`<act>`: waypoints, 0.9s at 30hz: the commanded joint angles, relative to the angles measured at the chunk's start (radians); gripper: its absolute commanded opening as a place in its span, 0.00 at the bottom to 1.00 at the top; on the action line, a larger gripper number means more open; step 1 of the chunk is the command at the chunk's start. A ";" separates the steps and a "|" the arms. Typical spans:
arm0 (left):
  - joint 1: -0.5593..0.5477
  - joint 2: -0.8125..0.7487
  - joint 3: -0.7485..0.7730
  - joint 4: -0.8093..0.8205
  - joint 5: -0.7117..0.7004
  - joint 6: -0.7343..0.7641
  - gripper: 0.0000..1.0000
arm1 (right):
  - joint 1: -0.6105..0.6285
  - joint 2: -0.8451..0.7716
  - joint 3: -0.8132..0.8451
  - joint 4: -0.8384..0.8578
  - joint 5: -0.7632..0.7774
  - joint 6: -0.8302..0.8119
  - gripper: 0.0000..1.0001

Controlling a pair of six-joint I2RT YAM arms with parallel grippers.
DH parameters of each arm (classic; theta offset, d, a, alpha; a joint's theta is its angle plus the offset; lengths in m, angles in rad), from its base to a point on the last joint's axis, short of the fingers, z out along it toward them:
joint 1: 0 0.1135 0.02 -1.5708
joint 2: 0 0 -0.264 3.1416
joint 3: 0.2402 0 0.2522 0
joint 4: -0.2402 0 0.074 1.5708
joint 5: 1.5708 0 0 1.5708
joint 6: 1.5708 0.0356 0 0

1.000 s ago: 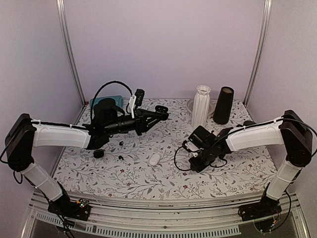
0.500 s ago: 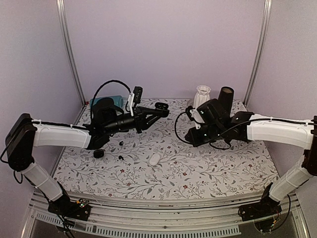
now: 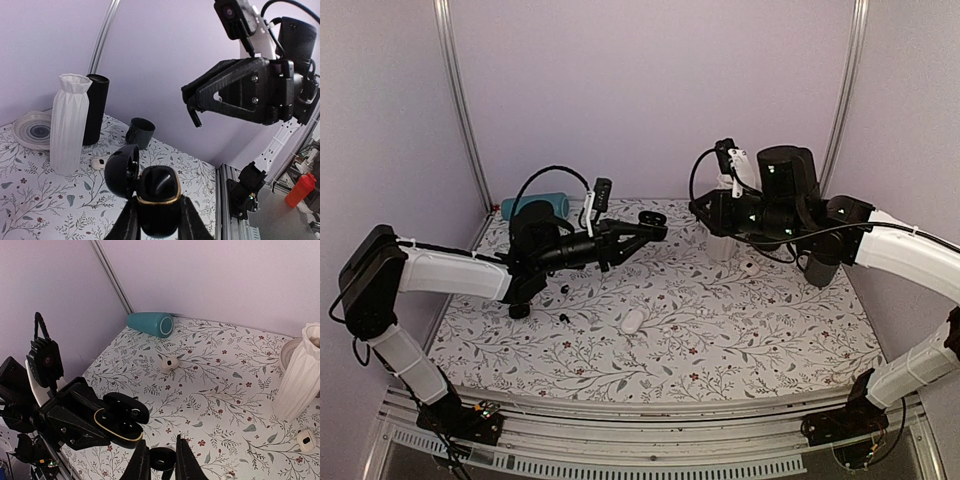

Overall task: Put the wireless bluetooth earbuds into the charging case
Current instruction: Insert the right earbud into the right side groove of the charging case.

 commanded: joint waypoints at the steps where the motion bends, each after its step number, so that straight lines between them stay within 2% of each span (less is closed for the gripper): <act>1: -0.013 0.024 0.022 0.091 0.029 -0.042 0.00 | 0.014 -0.021 0.017 0.107 0.016 0.040 0.12; 9: -0.035 0.055 0.049 0.155 0.044 -0.078 0.00 | 0.056 -0.014 -0.007 0.226 0.041 0.090 0.12; 27: -0.057 0.026 0.070 0.180 0.053 -0.085 0.00 | 0.087 0.005 -0.040 0.271 0.065 0.099 0.12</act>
